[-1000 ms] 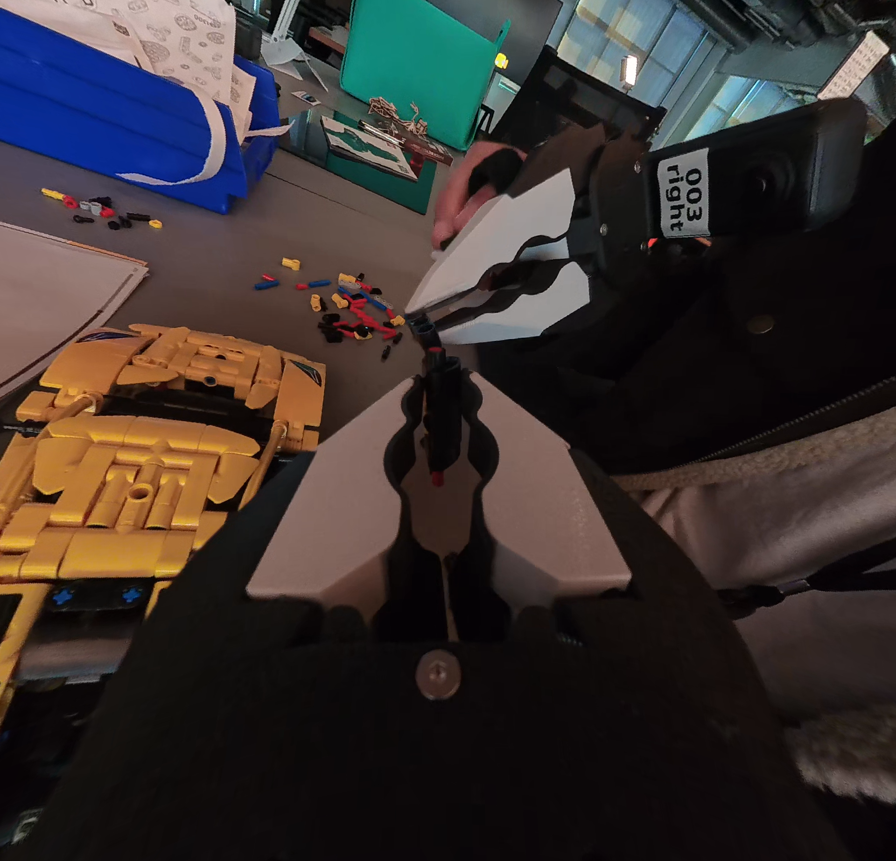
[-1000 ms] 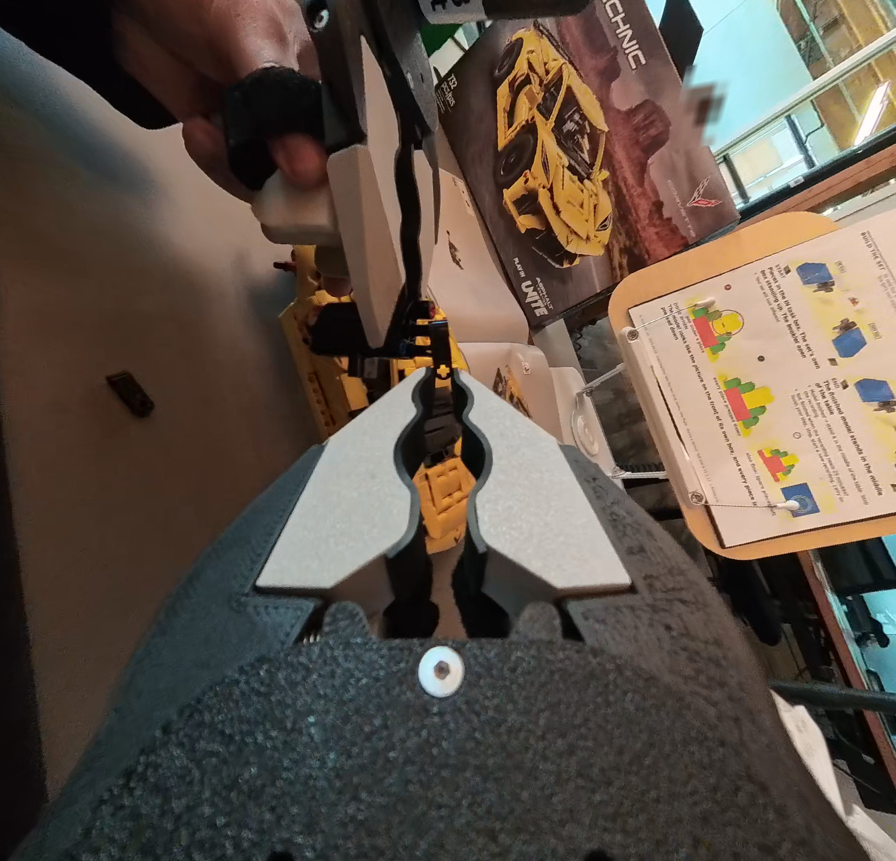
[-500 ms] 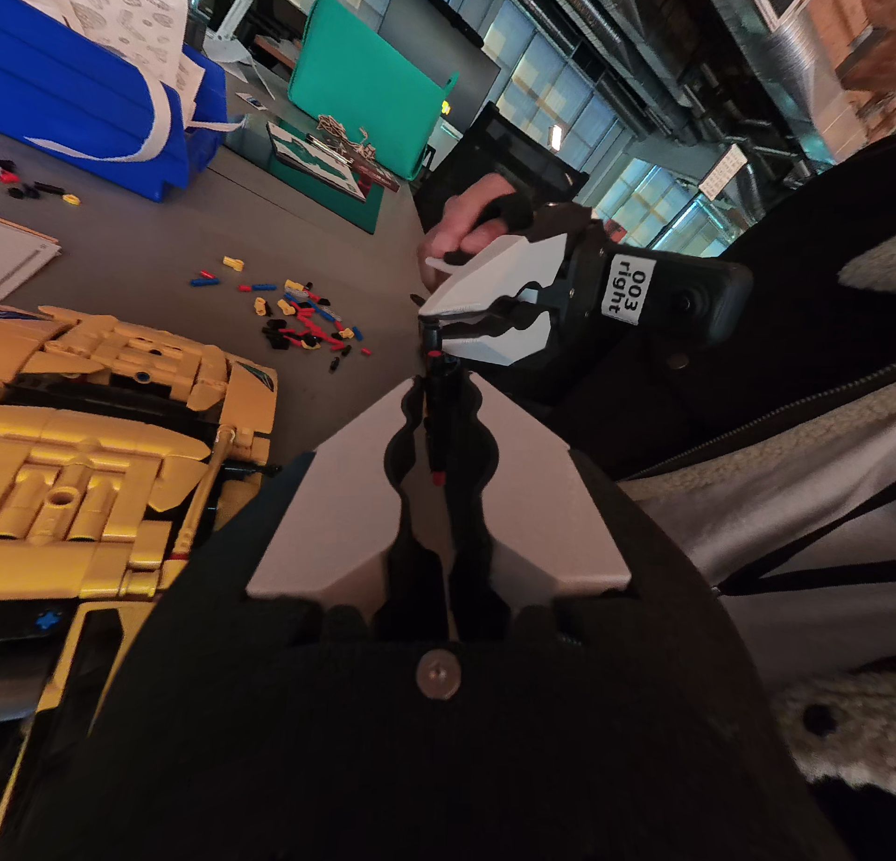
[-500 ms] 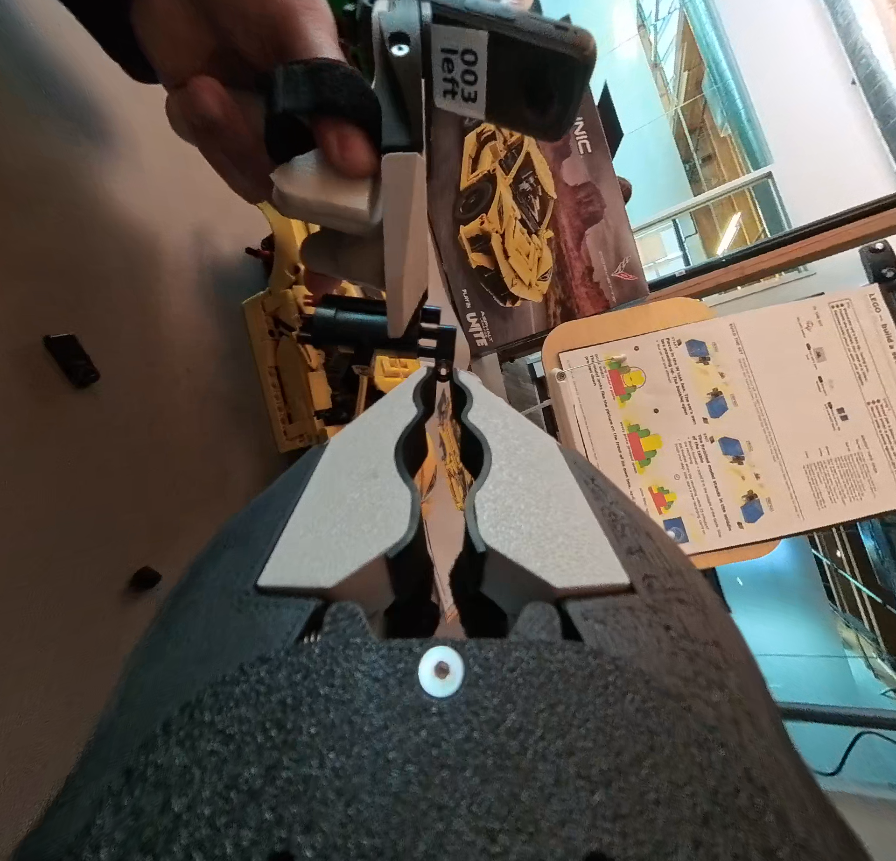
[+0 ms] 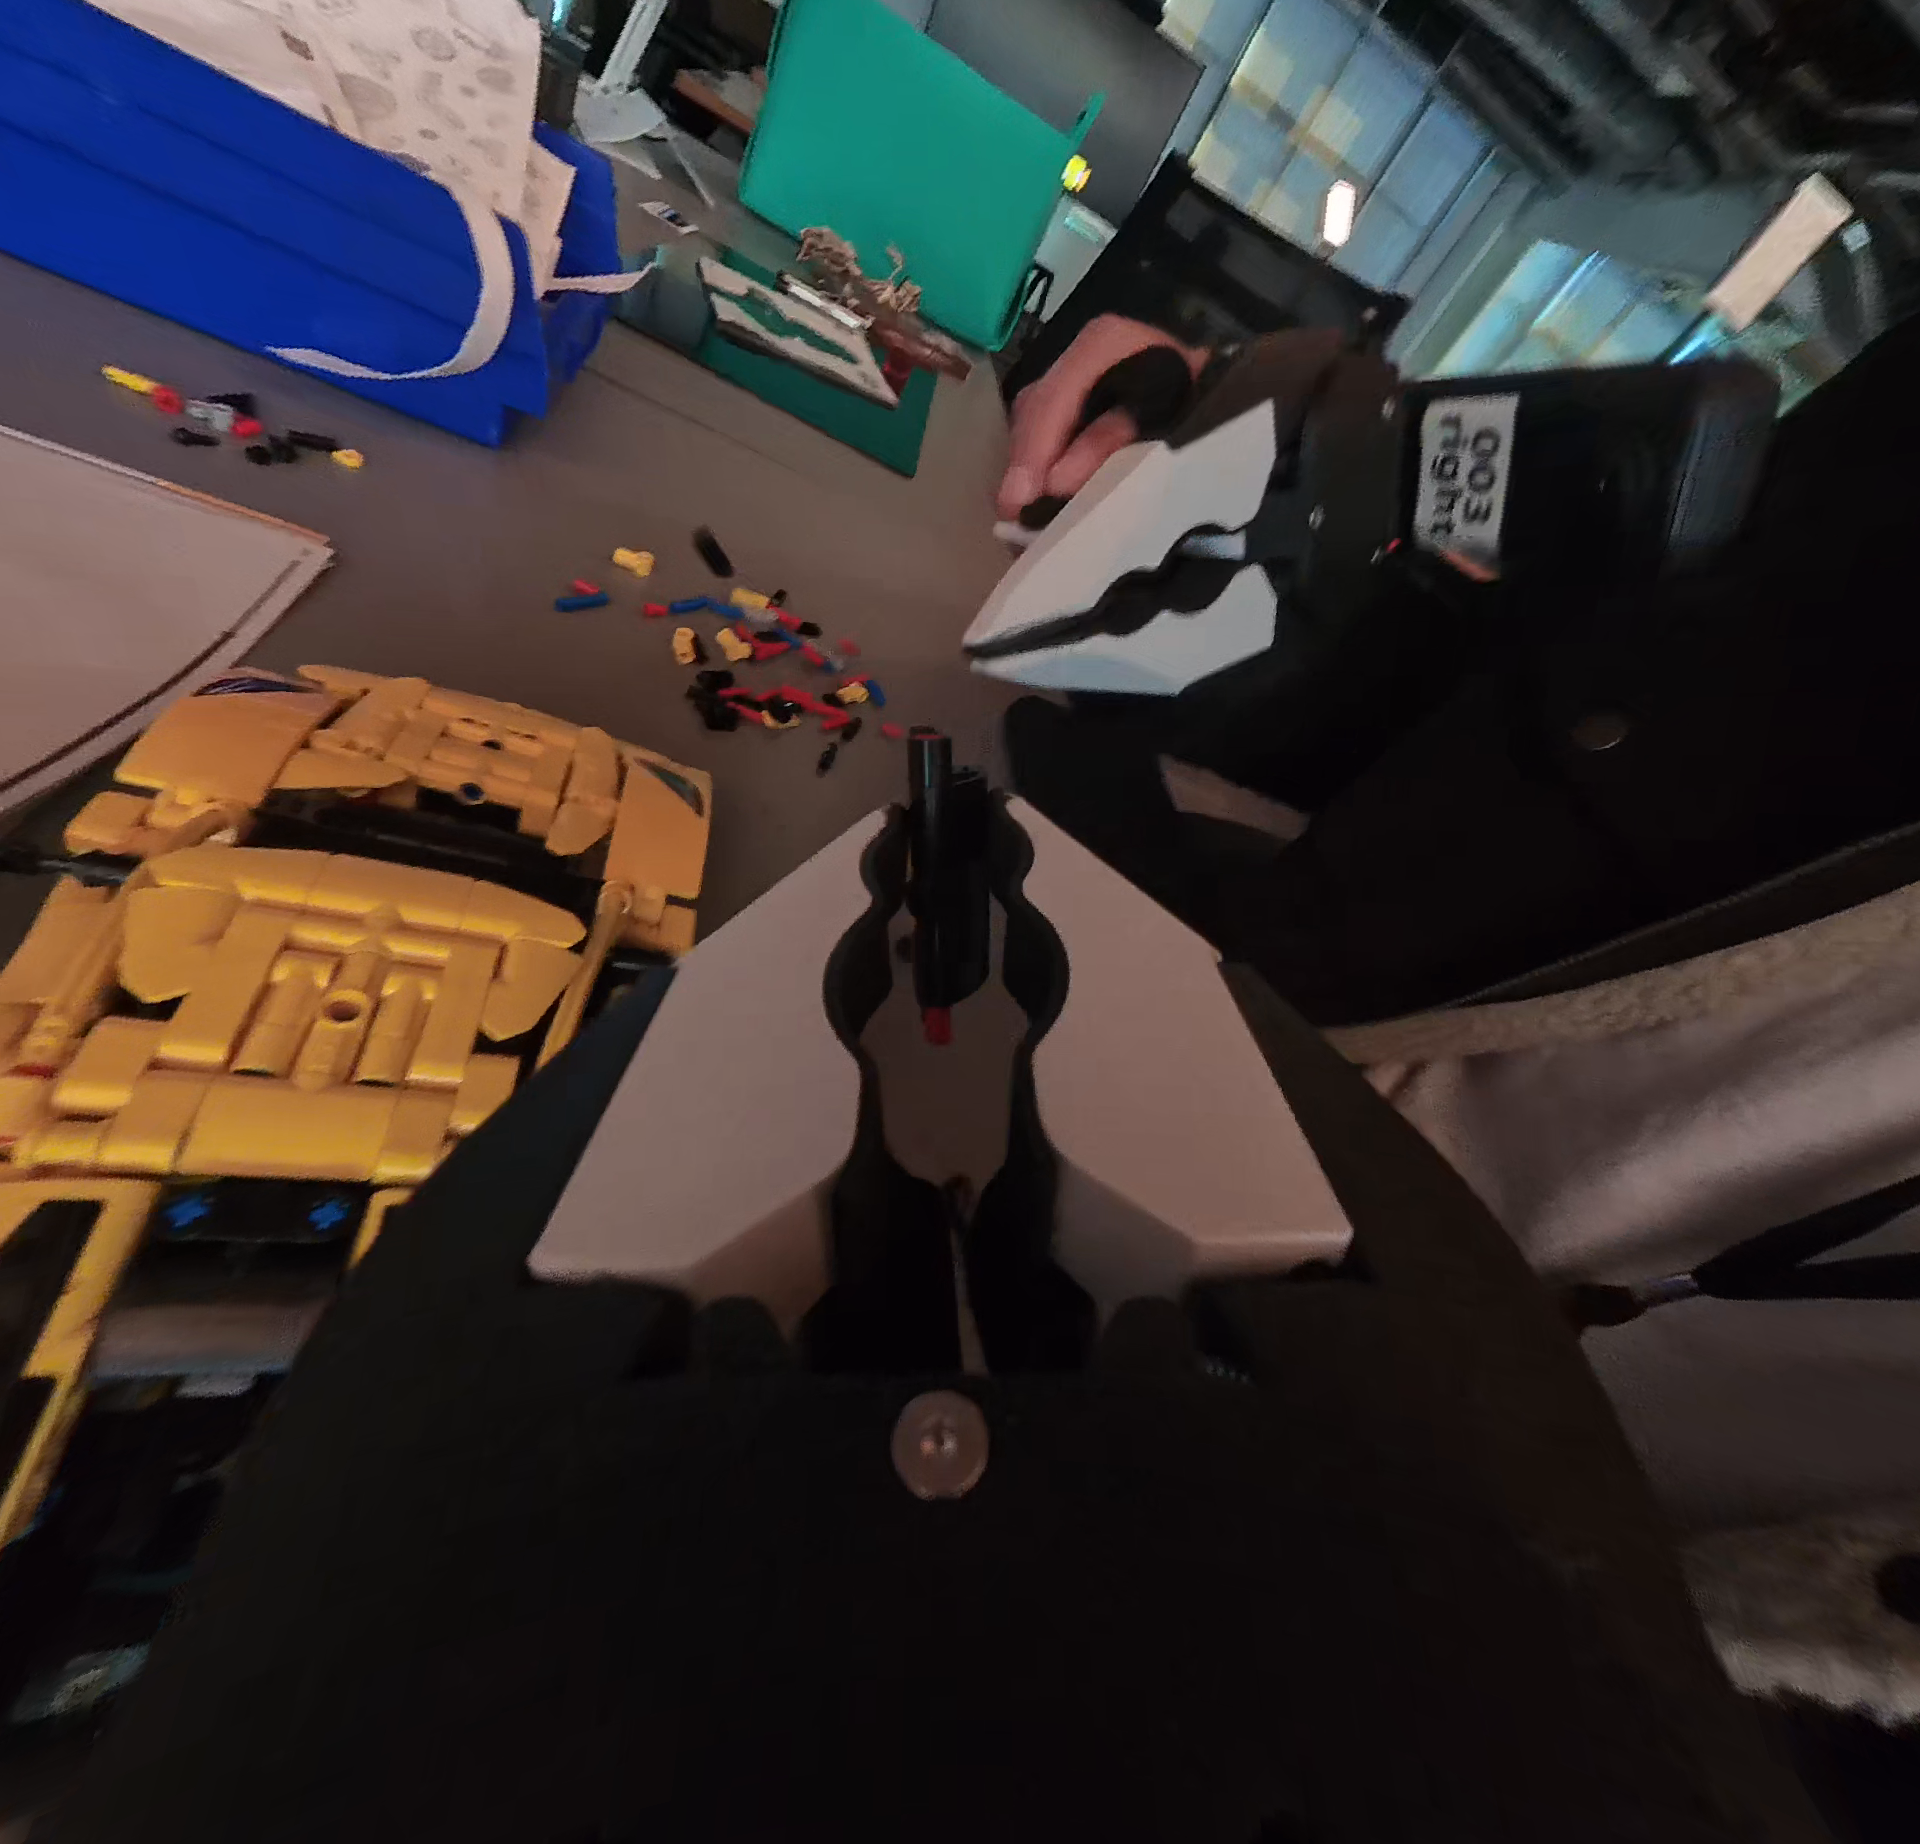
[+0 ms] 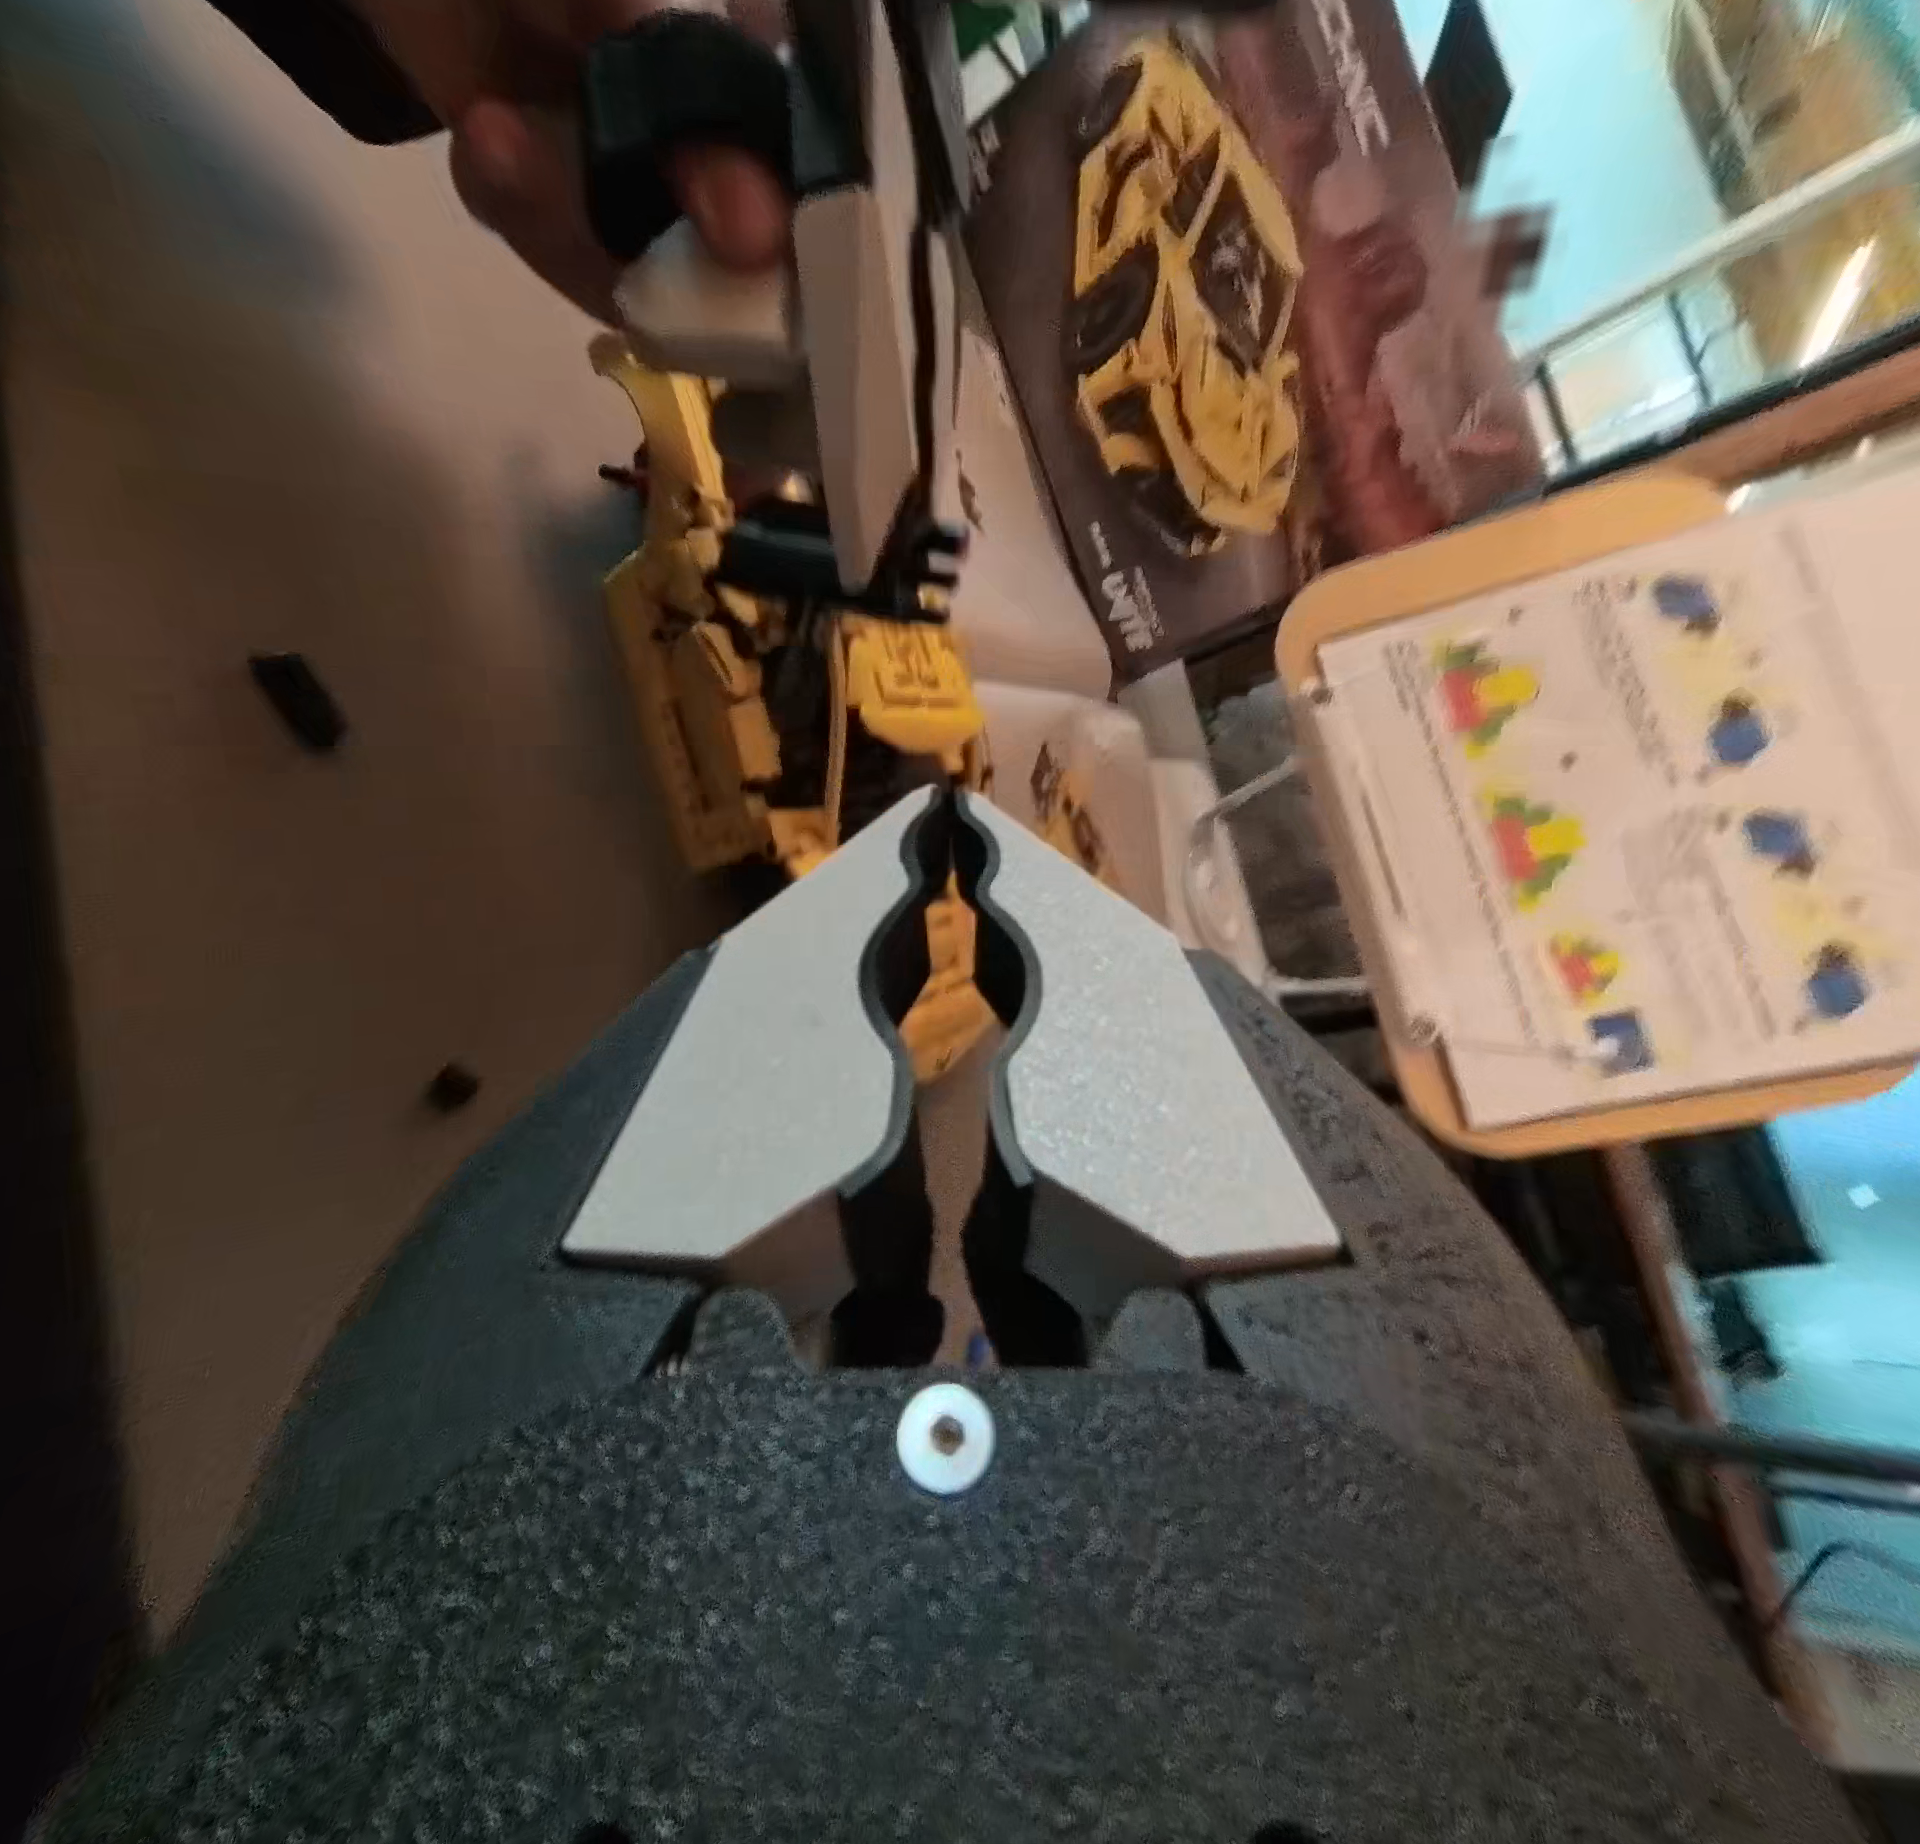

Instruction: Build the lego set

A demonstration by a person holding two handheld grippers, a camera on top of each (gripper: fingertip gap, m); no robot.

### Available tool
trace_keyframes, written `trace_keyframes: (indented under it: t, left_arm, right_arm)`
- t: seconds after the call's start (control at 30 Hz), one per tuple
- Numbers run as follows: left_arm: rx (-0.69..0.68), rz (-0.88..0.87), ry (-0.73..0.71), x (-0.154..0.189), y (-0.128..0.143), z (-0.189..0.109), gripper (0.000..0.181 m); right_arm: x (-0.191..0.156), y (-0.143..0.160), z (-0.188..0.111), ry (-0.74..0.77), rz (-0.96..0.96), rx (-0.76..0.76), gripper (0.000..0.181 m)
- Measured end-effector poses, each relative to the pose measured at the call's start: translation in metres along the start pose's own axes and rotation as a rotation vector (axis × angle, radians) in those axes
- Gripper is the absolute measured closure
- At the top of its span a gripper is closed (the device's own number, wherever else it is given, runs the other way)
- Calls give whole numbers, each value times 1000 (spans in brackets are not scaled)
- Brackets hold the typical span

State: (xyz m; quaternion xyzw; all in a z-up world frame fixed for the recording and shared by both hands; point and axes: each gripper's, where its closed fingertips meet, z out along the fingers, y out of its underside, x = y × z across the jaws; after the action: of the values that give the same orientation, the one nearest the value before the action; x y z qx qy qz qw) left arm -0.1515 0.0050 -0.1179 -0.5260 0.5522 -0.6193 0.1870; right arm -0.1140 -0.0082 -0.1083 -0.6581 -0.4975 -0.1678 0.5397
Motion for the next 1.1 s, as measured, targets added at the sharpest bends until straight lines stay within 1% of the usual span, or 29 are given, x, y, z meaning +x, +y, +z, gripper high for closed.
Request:
trace_keyframes:
  t: [0.07, 0.1, 0.2, 0.27, 0.3, 0.33, 0.4, 0.43, 0.47, 0.5, 0.53, 0.57, 0.63, 0.67, 0.73, 0.8, 0.83, 0.9, 0.93, 1.0, 1.03, 1.07, 1.1]
  left_arm:
    - [-7, 13, -11, -2, 0, -2, 166]
    - [-5, 13, -10, -1, 0, -2, 167]
    - [-13, 19, -17, -1, 1, -1, 166]
    - [-14, 15, -18, -1, 2, 1, 166]
    - [-13, 10, -10, 0, 3, 2, 166]
    - [-12, 5, -1, 1, 3, 3, 166]
    - [-26, 2, 5, 2, 7, 7, 166]
    - [-46, 8, -2, 1, 11, 10, 166]
    - [-76, 22, -18, -1, 17, 13, 166]
    - [-112, 45, -43, -4, 24, 16, 166]
    - [-152, 76, -74, -7, 31, 19, 166]
    - [-193, 116, -108, -9, 37, 21, 166]
    - [-267, 237, -208, -18, 48, 23, 166]
    - [-295, 318, -271, -24, 51, 23, 166]
    - [-321, 461, -358, -29, 54, 21, 166]
    - [-272, 568, -403, -23, 47, 20, 167]
    - [-246, 606, -425, -20, 44, 18, 166]
    - [-221, 653, -483, -17, 41, 15, 166]
    - [-207, 664, -504, -15, 40, 14, 166]
    - [-181, 662, -529, -10, 41, 13, 166]
    - [-180, 652, -548, -10, 43, 12, 166]
    - [-184, 644, -572, -11, 45, 12, 166]
    - [-188, 647, -601, -11, 46, 10, 166]
  right_arm:
    - [6, 21, -22, 20, 151, -3, 181]
    - [10, 38, -36, 26, 238, -35, 181]
    - [35, 98, -94, 139, 534, -110, 181]
    - [40, 138, -132, 197, 761, -143, 181]
    - [38, 155, -146, 217, 873, -152, 179]
    - [35, 166, -157, 227, 973, -136, 171]
    - [33, 182, -167, 300, 1155, -71, 167]
    - [29, 190, -167, 327, 1219, -52, 159]
    - [22, 196, -163, 330, 1252, -48, 154]
    - [15, 206, -156, 339, 1273, -83, 155]
    - [7, 213, -147, 324, 1282, -121, 152]
    - [3, 214, -137, 292, 1280, -127, 151]
    - [6, 207, -118, 254, 1295, -107, 151]
    - [12, 195, -110, 231, 1316, -66, 152]
    - [27, 158, -93, 176, 1356, 75, 156]
    - [31, 118, -72, 92, 1370, 179, 160]
    - [27, 95, -59, 25, 1373, 232, 159]
    - [8, 56, -32, -108, 1346, 280, 154]
    - [-2, 41, -21, -155, 1302, 294, 150]
    - [-16, 24, -7, -157, 1225, 332, 151]
    - [-23, 21, -3, -150, 1221, 357, 156]
    - [-28, 16, -2, -190, 1208, 353, 149]
    - [-31, 9, -5, -239, 1185, 355, 148]
